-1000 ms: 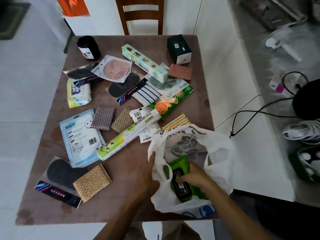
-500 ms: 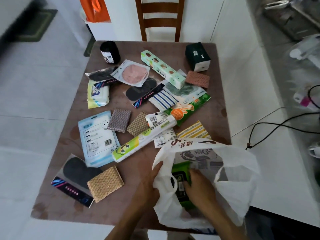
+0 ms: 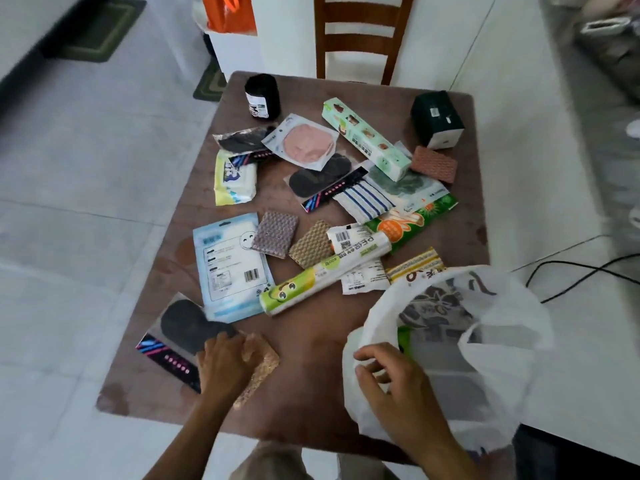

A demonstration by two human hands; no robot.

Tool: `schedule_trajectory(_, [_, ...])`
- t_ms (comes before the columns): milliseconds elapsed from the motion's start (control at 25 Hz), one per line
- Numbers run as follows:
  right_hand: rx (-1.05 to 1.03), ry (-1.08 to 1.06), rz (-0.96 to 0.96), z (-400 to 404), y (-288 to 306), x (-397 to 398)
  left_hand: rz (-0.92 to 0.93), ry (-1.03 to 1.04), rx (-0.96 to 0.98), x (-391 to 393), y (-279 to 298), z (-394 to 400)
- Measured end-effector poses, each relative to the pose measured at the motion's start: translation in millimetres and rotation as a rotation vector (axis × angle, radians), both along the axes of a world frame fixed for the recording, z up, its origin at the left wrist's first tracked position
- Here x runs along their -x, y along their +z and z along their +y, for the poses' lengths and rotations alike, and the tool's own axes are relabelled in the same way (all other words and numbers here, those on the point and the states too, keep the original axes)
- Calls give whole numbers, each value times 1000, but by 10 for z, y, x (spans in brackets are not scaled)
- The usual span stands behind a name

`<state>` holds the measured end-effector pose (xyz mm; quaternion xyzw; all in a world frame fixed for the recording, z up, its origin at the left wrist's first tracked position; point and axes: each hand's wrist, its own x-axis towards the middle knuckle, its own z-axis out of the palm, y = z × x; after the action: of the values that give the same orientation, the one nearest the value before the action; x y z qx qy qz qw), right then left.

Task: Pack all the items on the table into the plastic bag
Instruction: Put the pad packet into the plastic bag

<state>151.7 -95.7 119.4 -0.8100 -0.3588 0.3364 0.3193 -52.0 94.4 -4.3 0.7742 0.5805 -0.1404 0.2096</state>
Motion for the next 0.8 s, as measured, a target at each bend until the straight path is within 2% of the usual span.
schedule_trajectory(80, [27, -8, 54, 39, 1, 71, -207, 133, 63, 76, 242, 103])
schedule_trajectory(200, [24, -131, 159, -84, 116, -43, -627, 234, 232, -249, 817, -116])
schedule_trajectory(280, [-55, -126, 331, -119, 215, -102, -905, 176, 360, -568, 1262, -380])
schedule_trajectory(360, [-149, -174, 457, -125, 328, -180, -1014, -22, 414, -876, 1519, -658])
schedule_trajectory(440, [-170, -385, 406, -138, 332, -354, -881, -132, 397, -1199, 1484, -906])
schedule_trajectory(520, [-99, -581, 278, -288, 161, -650, -615, -202, 223, -1429, 1165, -1109])
schedule_trajectory(600, [77, -617, 189, -441, 0, -933, -397, -301, 125, -1513, 856, -1273])
schedule_trajectory(640, [184, -564, 156, -498, -62, -1014, -361, -324, 121, -1515, 733, -1339])
schedule_trajectory(720, [289, -448, 74, -558, -188, -1035, -435, -325, 106, -1488, 645, -1414])
schedule_trajectory(800, [180, -450, -2, -527, -195, -909, -633, -240, 151, -1424, 731, -1374])
